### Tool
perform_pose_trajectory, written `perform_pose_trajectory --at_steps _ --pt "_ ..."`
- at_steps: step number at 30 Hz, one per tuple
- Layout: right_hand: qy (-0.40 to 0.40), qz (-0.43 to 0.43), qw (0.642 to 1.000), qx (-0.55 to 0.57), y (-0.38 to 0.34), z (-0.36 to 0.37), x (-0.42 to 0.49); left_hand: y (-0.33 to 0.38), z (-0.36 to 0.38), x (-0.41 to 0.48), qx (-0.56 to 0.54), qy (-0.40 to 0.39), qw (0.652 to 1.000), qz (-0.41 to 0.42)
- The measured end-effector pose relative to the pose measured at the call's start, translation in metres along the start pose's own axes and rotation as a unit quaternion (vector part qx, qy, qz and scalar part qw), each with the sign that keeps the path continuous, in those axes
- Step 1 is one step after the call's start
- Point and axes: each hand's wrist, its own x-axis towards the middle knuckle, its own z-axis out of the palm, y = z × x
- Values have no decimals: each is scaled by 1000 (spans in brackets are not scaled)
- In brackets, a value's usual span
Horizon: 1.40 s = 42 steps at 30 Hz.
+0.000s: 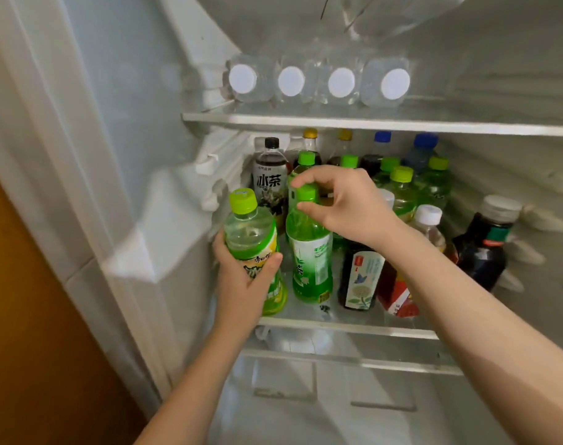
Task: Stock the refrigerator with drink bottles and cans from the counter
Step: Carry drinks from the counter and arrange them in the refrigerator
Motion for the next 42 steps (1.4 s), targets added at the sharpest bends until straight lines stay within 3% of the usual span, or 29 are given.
perform_pose_trajectory --at_steps 9,14,16,20,27,29,32,35,38,42 --pt "-10 113 983 143 20 20 26 4 -7 -6 -22 -2 1000 7" --pt "-53 112 988 90 12 23 32 6 -7 -8 -29 -14 999 13" --pt "-6 83 995 55 5 18 26 7 -6 -9 -23 -26 999 12" --pt "158 45 977 136 -12 6 -8 11 -3 -13 -9 -65 998 13" --pt "102 65 986 116 -24 12 -63 34 22 -27 4 -158 987 37" --pt "108 70 987 96 -20 8 -71 42 31 -35 6 -176 984 37" --pt "142 97 984 45 -11 -2 -82 49 36 -36 -7 -214 971 106" --pt "181 141 972 50 1 -14 -94 39 34 -19 10 -157 974 166" --pt "204 163 964 48 11 -25 -102 20 39 -1 54 -76 990 107" --pt "213 166 963 25 20 -35 -104 -9 52 13 108 -94 990 10"
